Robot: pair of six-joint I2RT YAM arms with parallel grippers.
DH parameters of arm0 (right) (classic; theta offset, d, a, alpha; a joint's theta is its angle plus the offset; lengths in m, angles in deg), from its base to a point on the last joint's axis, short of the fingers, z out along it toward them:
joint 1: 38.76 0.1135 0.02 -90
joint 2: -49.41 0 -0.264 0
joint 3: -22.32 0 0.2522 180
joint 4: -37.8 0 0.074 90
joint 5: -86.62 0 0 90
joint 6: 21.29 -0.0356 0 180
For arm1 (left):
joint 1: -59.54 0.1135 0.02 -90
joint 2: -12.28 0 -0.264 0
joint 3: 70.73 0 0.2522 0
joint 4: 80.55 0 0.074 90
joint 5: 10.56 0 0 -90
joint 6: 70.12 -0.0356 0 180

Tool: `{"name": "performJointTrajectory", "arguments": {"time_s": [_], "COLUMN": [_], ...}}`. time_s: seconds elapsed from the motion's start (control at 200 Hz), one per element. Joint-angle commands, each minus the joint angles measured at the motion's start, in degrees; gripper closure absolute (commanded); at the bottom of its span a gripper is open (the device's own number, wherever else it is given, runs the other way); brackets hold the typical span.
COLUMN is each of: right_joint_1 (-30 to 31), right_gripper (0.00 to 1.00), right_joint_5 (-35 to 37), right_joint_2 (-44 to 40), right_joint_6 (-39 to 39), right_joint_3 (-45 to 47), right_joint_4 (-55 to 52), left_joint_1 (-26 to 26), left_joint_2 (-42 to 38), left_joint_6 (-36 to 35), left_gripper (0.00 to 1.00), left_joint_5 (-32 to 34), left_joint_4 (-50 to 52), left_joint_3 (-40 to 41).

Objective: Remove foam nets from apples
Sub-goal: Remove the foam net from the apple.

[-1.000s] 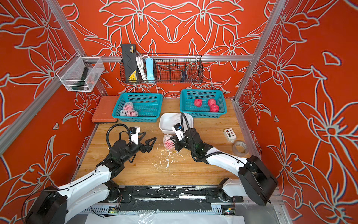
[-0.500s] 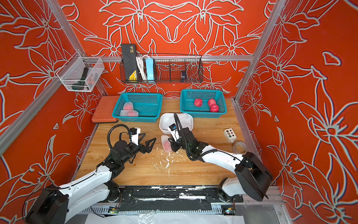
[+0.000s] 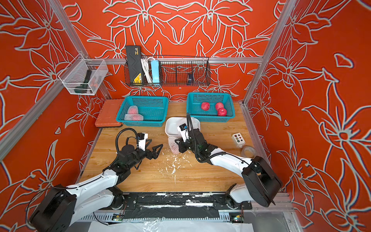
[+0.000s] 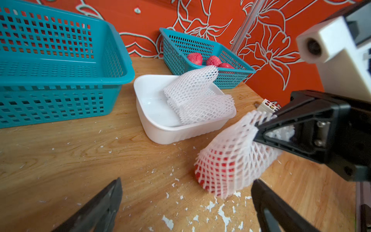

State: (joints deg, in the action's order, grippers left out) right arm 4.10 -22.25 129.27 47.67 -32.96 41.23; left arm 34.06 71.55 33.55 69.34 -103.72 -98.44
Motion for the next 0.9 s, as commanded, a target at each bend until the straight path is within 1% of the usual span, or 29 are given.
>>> {"name": "performJointTrajectory", "arguments": {"time_s": [0.0,0.02,0.055,0.07,0.08,0.11,0.15,0.175,0.195,0.265,0.295,0.445,0.546,0.616,0.671,0.816,0.896], "right_joint_1": [-3.31,-1.41,3.28,4.76,5.11,4.47,1.71,1.29,1.26,1.36,1.03,-0.69,-3.61,-6.11,-7.62,-10.81,-12.79], "right_gripper": [1.0,1.0,1.0,1.0,1.0,1.0,1.0,1.0,1.0,1.0,1.0,1.0,1.0,1.0,1.0,1.0,1.0], "right_joint_5": [-7.28,-3.62,6.43,10.25,11.2,8.05,1.93,0.79,0.58,1.17,1.11,-2.32,-4.85,-5.6,-5.42,-7.27,-8.32], "right_joint_2": [0.76,0.17,-0.82,-0.91,-0.97,-1.35,-2.38,-2.81,-3.08,-3.26,-3.38,-7.23,-6.88,-5.28,-3.33,5.5,10.25], "right_joint_6": [-6.9,-3.16,4.96,6.85,7.56,6.8,2.42,0.42,0.17,1.52,1.33,-2.72,-7.18,-11.48,-13.16,-16.1,-19.41], "right_joint_3": [3.88,3.11,-0.85,-2.16,-2.67,-2.51,0.25,2.42,2.88,-1.39,-2.62,-5.88,-10.19,-12.07,-13.6,-19.9,-22.06], "right_joint_4": [11.88,7.67,-4.37,-7.4,-8.42,-7.88,-1.48,3.48,4.7,-3.5,-5.05,-4.2,-5.19,-3.53,-2.96,-2.81,-1.23], "left_joint_1": [0.25,0.25,0.24,0.25,0.25,0.25,0.25,0.25,0.25,0.25,0.27,0.25,0.25,0.23,0.26,0.25,0.25], "left_joint_2": [0.66,0.76,0.93,1.0,1.02,1.16,1.25,1.29,1.4,1.3,1.25,0.09,-0.72,-0.98,-0.89,1.31,3.31], "left_joint_6": [-0.45,-0.47,-0.49,-0.49,-0.55,-0.58,-0.81,-0.92,-0.93,-1.02,-1.1,-0.4,0.19,0.64,0.76,-0.54,-1.46], "left_gripper": [0.02,0.02,0.02,0.02,0.02,0.02,0.02,0.02,0.02,0.02,0.02,0.02,0.02,0.03,0.03,0.04,0.05], "left_joint_5": [-0.01,0.0,-0.07,-0.06,0.03,0.1,0.2,0.22,0.39,0.53,0.51,0.53,1.37,1.37,1.08,-0.37,-1.54], "left_joint_4": [-1.65,-1.76,-2.1,-2.24,-2.22,-2.1,-1.76,-1.66,-1.55,-1.63,-1.61,-0.63,-0.54,-0.69,-0.7,0.97,3.08], "left_joint_3": [-1.07,-1.0,-0.9,-0.9,-0.9,-0.96,-1.23,-1.34,-1.4,-1.42,-1.59,-2.87,-3.35,-3.61,-3.96,-5.82,-7.9]}}
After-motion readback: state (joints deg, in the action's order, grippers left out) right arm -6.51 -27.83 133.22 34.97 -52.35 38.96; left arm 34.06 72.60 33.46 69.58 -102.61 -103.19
